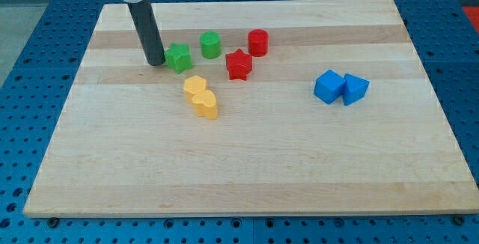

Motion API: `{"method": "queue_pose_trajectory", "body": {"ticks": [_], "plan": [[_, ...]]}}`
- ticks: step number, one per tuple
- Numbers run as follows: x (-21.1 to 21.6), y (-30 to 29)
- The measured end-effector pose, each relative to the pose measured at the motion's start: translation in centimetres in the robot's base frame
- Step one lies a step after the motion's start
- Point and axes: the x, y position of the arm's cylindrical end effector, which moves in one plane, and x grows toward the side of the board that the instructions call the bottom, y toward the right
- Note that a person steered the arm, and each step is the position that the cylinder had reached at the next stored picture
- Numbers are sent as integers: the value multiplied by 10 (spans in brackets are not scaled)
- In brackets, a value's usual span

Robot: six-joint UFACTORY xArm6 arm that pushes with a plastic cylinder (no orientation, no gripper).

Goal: Move the green star above the yellow hexagon

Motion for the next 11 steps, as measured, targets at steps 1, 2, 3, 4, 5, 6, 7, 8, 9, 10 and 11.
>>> {"method": "queue_pose_trajectory", "body": {"ticks": [1, 2, 3, 4, 5, 6, 7, 8, 9, 10, 11], "plan": [[8, 1], [9, 2], [9, -3], [7, -16], [-9, -18], [-19, -12], [-20, 10], [-20, 36], [-17, 45], [-16, 46], [-16, 46]]}}
